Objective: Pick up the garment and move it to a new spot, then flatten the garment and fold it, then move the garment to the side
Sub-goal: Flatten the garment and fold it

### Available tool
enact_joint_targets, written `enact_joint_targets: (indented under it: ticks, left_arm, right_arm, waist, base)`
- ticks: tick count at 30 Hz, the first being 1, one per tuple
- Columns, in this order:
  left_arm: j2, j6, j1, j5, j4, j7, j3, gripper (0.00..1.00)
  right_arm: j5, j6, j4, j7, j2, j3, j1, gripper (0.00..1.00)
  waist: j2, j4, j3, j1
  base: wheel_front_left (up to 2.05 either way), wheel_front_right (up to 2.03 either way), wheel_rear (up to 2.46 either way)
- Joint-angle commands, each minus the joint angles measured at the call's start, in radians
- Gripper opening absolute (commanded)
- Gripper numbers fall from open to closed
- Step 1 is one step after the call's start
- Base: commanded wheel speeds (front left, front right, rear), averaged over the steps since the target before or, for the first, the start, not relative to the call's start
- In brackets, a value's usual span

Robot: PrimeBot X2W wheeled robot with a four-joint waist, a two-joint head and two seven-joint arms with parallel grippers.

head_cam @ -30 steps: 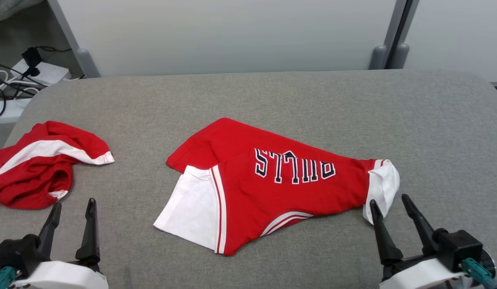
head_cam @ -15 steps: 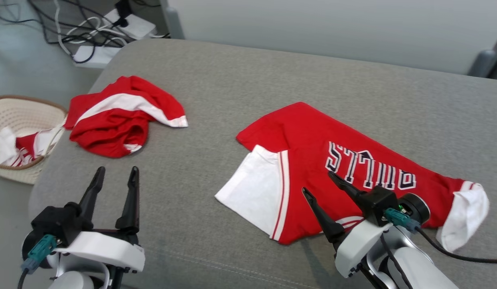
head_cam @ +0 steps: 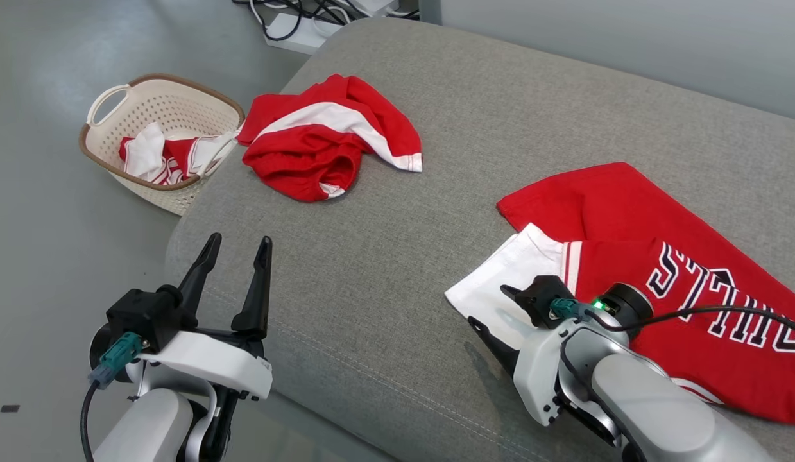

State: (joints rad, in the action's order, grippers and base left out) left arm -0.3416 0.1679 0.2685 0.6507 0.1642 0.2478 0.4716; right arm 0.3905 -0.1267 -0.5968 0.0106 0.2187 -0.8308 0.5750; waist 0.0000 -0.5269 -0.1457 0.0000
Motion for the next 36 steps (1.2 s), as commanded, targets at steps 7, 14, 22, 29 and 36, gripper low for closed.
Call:
enact_joint_targets:
  ticks: [7,14,22,29,36]
  left_arm:
    - [0.026,-0.038,0.075,-0.039,0.019,0.013,-0.086,1.0]
    - [0.084,-0.079,0.065,-0.092,0.024,0.014,-0.14,1.0]
    - [0.139,-0.114,0.054,-0.156,0.031,0.014,-0.211,1.0]
    - [0.167,-0.15,0.045,-0.202,0.052,0.014,-0.255,1.0]
    - [0.169,-0.173,0.046,-0.228,0.087,0.014,-0.262,1.0]
  right_arm:
    - [0.061,-0.004,-0.121,0.038,-0.014,-0.153,0.124,1.0]
    - [0.048,-0.004,-0.246,0.077,-0.038,-0.355,0.231,1.0]
    - [0.053,-0.004,-0.342,0.126,-0.076,-0.445,0.268,0.0]
    - [0.127,-0.004,-0.377,0.046,-0.07,-0.441,0.255,0.0]
    - [0.211,-0.004,-0.352,-0.132,-0.041,-0.313,0.204,0.0]
  waist:
    - [0.0,-0.024,-0.026,0.0]
    - [0.0,-0.029,-0.048,0.0]
    - [0.0,-0.031,-0.052,0.0]
    - [0.0,-0.021,-0.033,0.0]
    - [0.0,0.016,-0.001,0.0]
  base:
    - [0.0,0.0,0.0]
    - [0.0,0.0,0.0]
    - [0.0,0.0,0.0]
    - [0.0,0.0,0.0]
    - [0.0,0.0,0.0]
